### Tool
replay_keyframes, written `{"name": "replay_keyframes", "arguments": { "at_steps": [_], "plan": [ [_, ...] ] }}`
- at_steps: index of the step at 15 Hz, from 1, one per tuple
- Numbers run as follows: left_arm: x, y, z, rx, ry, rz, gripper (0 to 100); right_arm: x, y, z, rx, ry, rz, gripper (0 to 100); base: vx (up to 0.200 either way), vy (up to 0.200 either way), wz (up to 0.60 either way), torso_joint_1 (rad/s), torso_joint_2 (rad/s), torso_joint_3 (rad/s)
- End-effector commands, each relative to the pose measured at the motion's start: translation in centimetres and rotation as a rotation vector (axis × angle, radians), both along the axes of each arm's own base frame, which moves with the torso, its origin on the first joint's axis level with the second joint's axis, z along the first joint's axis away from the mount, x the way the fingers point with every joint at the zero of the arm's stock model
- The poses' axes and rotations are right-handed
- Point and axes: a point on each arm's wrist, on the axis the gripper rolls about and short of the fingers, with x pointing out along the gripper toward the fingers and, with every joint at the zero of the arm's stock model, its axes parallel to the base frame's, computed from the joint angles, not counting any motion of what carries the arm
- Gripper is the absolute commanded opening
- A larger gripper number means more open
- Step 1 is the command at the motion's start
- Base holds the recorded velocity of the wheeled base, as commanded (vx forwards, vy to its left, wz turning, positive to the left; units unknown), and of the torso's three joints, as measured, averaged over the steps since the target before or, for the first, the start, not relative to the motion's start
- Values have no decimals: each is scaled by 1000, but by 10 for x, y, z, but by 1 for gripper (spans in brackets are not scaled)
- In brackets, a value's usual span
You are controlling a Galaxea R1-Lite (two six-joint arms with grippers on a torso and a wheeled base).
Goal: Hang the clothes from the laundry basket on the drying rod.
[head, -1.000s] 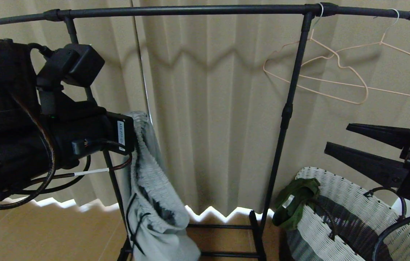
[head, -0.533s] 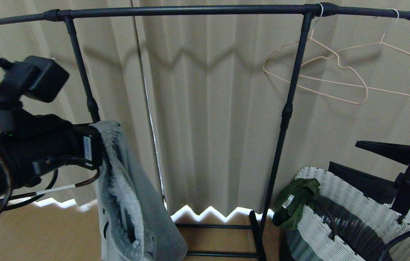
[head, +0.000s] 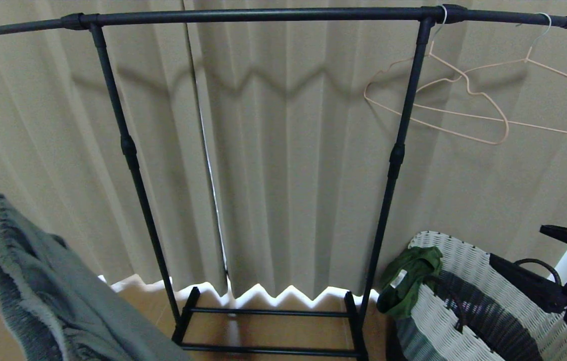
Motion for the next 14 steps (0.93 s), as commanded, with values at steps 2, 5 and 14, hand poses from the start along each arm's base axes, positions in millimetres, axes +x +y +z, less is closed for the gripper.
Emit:
{"name": "replay_keyframes", "arguments": {
  "at_steps": [2,5,14],
  "plan": [
    [-45,8,-31,-12,-39,41,0,-14,-9,-18,-55,-14,-136,100,0,0,0,0,0,0],
    [-58,7,-39,-17,-69,38,0,-24,-12,-27,-60,-63,-195,100,0,0,0,0,0,0],
    [-55,5,-36,-68,-69,-69,0,-39,-13,-37,-56,-72,-197,100,0,0,0,0,0,0]
  ]
}}
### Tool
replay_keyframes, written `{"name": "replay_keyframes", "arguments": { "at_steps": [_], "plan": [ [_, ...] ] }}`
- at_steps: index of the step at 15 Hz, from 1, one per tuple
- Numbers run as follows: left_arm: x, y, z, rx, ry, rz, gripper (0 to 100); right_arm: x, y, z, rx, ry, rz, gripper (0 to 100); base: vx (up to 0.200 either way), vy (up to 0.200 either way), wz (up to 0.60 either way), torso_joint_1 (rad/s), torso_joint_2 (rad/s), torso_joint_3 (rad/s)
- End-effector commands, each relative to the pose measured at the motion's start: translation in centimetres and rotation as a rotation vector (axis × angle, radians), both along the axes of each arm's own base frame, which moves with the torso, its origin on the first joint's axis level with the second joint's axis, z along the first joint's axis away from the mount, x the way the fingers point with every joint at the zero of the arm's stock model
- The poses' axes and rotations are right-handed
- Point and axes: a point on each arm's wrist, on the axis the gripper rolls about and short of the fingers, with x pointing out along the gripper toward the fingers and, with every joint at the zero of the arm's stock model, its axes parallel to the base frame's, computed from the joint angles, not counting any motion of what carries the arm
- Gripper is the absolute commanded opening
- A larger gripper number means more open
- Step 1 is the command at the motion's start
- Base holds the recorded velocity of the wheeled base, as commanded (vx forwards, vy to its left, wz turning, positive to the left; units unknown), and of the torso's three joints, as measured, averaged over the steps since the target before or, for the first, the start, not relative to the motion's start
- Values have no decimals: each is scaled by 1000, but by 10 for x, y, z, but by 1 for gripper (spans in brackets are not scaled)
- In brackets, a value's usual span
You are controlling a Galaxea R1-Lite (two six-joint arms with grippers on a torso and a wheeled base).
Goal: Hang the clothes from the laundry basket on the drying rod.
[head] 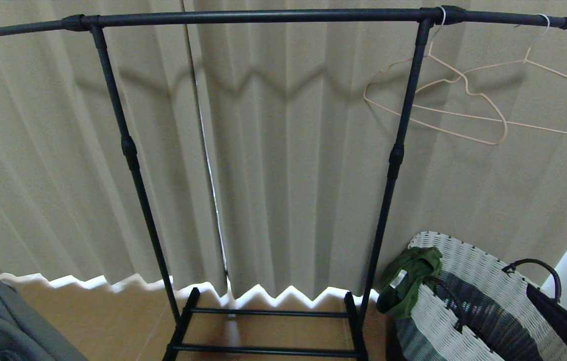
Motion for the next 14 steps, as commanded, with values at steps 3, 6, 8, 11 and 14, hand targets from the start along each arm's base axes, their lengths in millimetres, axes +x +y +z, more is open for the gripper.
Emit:
{"name": "replay_keyframes", "arguments": {
  "at_steps": [3,6,8,11,14],
  "plan": [
    [1,0,-5,-14,17,-7,0,-5,-1,-6,0,11,-2,100,0,0,0,0,0,0],
    [1,0,-6,-14,21,-7,0,-5,-1,-5,0,6,-3,100,0,0,0,19,-171,-138],
    [0,0,-6,-14,20,-5,0,-5,-1,-5,0,6,-6,100,0,0,0,80,-381,-315],
    [0,0,-9,-11,28,-7,0,-6,-1,-5,1,1,-6,100,0,0,0,105,-444,-334],
    [-1,-2,-15,-15,37,-74,0,-6,-1,-6,0,4,-6,100,0,0,0,141,-461,-321]
  ]
}}
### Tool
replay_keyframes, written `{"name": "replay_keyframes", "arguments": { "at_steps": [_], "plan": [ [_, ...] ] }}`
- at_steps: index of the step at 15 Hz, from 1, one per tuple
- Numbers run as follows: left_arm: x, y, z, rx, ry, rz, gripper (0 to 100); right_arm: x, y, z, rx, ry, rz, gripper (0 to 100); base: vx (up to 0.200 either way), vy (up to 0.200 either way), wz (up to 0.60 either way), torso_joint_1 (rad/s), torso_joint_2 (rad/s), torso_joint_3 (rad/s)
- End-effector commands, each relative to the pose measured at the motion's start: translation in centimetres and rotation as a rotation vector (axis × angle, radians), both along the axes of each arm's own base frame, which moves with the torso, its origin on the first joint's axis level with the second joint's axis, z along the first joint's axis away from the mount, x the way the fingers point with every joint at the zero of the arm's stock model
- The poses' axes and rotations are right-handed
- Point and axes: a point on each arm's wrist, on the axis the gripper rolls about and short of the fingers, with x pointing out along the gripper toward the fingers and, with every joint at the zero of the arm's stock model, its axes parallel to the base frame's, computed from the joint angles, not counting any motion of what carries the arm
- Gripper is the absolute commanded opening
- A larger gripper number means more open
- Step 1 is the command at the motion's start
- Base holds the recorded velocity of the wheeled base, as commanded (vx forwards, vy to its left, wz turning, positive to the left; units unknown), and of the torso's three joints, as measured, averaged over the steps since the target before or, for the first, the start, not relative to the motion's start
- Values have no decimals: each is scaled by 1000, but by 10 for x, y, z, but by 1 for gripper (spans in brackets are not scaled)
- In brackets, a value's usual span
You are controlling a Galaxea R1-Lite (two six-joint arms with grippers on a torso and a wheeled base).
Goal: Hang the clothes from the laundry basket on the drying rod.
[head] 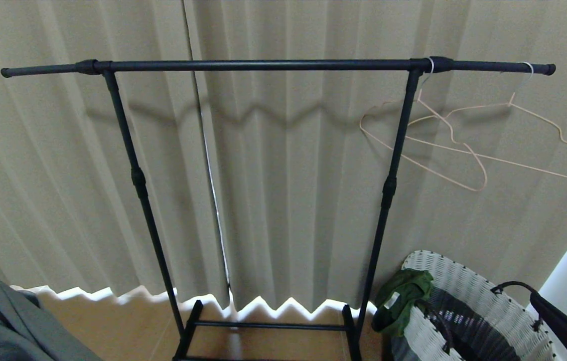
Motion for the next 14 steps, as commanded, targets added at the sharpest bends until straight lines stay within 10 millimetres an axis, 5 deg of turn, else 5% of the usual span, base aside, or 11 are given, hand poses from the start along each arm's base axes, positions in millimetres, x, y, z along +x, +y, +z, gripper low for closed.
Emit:
{"name": "replay_keyframes", "arguments": {
  "at_steps": [1,11,14],
  "plan": [
    [-4,-2,-3,-7,-6,-73,0,0,0,-1,-1,6,0,100,0,0,0,149,-461,-325],
    [-4,-3,-12,-4,20,-116,0,2,0,1,2,0,9,100,0,0,0,166,-447,-285],
    [-4,-3,-12,-7,-24,-111,0,23,3,16,2,17,9,100,0,0,0,28,-60,-39]
  ]
}}
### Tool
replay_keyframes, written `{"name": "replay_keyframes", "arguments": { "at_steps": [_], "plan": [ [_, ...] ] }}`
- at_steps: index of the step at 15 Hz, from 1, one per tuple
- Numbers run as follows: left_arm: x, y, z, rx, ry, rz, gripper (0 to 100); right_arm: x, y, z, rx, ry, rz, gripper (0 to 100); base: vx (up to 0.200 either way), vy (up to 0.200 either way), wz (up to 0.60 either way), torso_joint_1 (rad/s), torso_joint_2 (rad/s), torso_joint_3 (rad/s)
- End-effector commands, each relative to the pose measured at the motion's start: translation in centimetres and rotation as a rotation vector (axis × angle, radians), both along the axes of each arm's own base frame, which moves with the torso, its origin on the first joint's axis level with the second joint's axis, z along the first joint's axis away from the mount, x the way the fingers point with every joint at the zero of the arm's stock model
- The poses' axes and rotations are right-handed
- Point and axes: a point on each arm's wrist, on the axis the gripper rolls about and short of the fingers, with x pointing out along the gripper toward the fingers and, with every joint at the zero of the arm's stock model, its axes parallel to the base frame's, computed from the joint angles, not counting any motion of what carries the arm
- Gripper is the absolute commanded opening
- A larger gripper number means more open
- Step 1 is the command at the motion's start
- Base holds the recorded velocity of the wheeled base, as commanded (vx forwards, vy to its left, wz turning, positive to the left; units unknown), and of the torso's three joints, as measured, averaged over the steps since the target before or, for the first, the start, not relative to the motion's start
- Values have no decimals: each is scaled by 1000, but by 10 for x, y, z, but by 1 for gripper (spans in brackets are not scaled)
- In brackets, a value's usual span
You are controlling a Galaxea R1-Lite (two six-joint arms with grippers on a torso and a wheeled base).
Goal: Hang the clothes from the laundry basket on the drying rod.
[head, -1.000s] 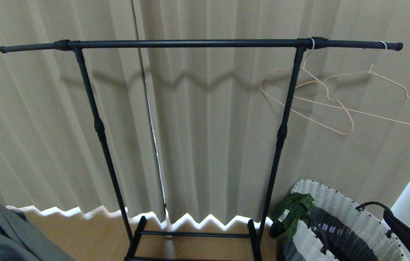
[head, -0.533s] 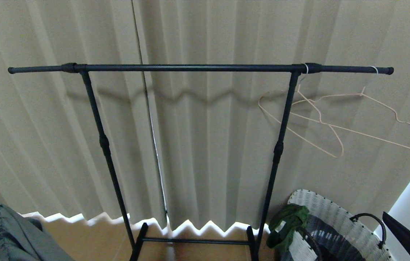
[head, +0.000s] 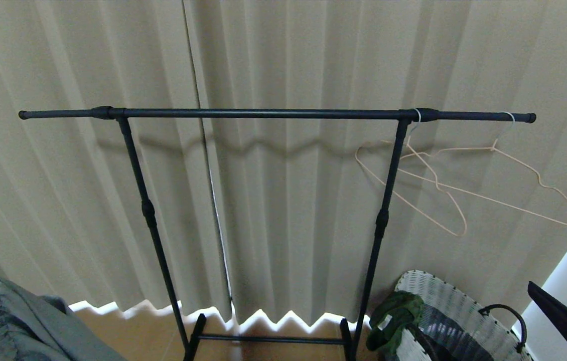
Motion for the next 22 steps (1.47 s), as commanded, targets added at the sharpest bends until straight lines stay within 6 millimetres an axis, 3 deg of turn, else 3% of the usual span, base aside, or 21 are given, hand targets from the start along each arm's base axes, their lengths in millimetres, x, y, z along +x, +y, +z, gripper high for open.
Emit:
{"name": "replay_keyframes", "arguments": {
  "at_steps": [1,2,4,11,22],
  "plan": [
    [0,0,-3,0,6,1,0,17,2,7,0,28,-3,100,0,0,0,0,0,0],
    [1,0,-4,-2,10,3,0,32,3,13,36,47,-9,100,0,0,0,0,0,0],
    [0,0,-7,-2,18,4,0,43,4,9,101,91,-35,100,0,0,0,0,0,0],
    [1,0,-12,6,40,-3,0,43,1,6,102,108,-57,100,0,0,0,0,0,0],
    [0,0,-15,6,48,-4,0,42,0,7,101,100,-62,100,0,-200,0,2,0,1]
  ]
}}
